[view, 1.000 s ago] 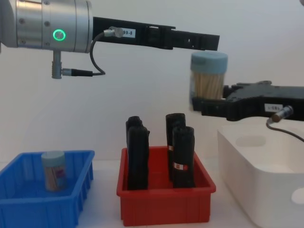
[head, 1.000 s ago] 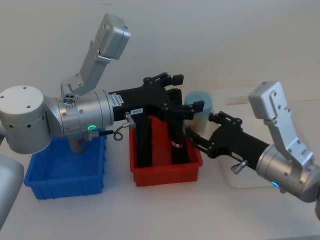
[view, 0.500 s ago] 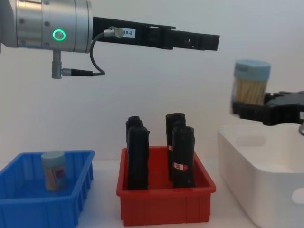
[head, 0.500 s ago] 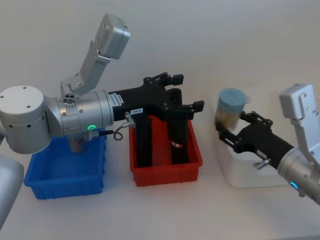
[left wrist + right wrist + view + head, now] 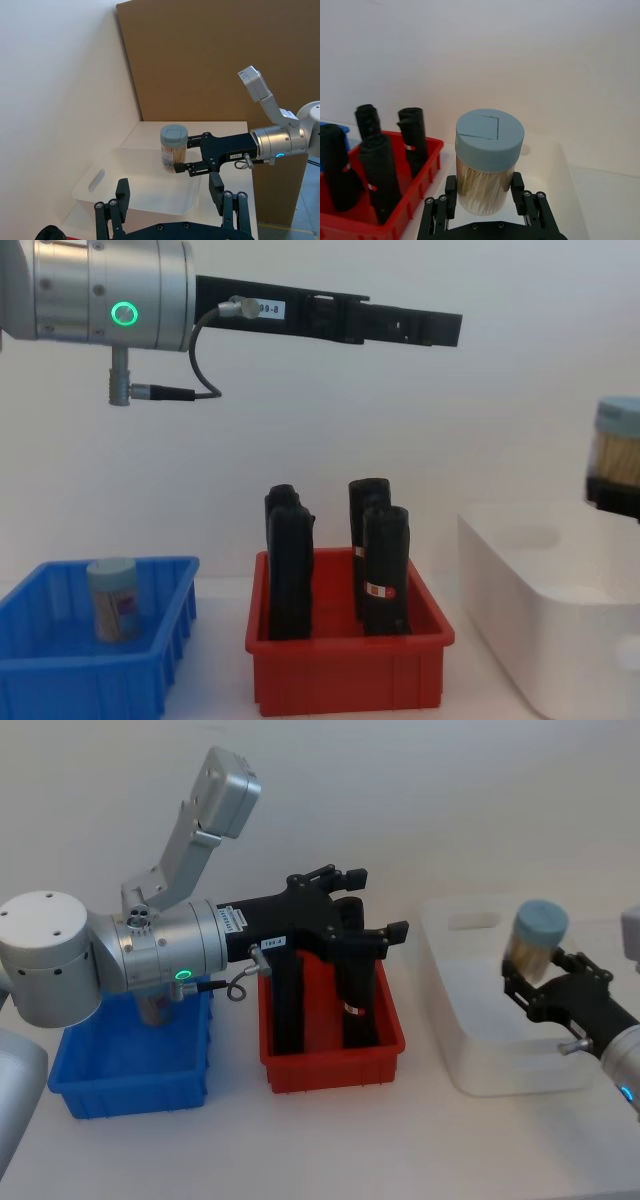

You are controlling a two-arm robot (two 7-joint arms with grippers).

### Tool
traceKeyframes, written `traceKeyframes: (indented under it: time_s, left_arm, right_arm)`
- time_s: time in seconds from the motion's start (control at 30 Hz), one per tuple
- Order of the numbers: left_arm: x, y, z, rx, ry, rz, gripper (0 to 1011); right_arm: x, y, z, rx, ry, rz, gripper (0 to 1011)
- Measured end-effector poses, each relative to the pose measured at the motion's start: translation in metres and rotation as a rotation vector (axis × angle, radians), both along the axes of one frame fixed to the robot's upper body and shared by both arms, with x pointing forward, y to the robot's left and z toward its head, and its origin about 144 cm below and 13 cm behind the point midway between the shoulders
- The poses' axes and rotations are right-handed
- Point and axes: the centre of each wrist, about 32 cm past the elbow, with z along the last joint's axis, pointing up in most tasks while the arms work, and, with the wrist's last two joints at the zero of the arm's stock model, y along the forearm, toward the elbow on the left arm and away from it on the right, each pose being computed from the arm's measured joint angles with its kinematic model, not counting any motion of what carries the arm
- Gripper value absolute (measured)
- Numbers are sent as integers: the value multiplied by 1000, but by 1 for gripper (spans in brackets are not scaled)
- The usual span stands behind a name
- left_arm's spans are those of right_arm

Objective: Pick the cotton swabs from the blue box and place them into the white box.

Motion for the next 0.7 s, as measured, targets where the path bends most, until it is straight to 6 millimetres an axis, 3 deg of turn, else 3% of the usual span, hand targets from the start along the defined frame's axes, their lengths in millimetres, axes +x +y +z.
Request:
traceKeyframes:
  time_s: [0.2,0.47,0.7]
  left_arm:
    - [0,0,0,0,0,0,1004]
    - [0,0,0,0,0,0,1004]
    - [0,0,0,0,0,0,1004]
  right_arm:
    - [4,-12,-13,16,38,-98,657]
    - [9,-24,-27,37,74,-170,908]
    - [12,-28,-32,53,77,-190,1001]
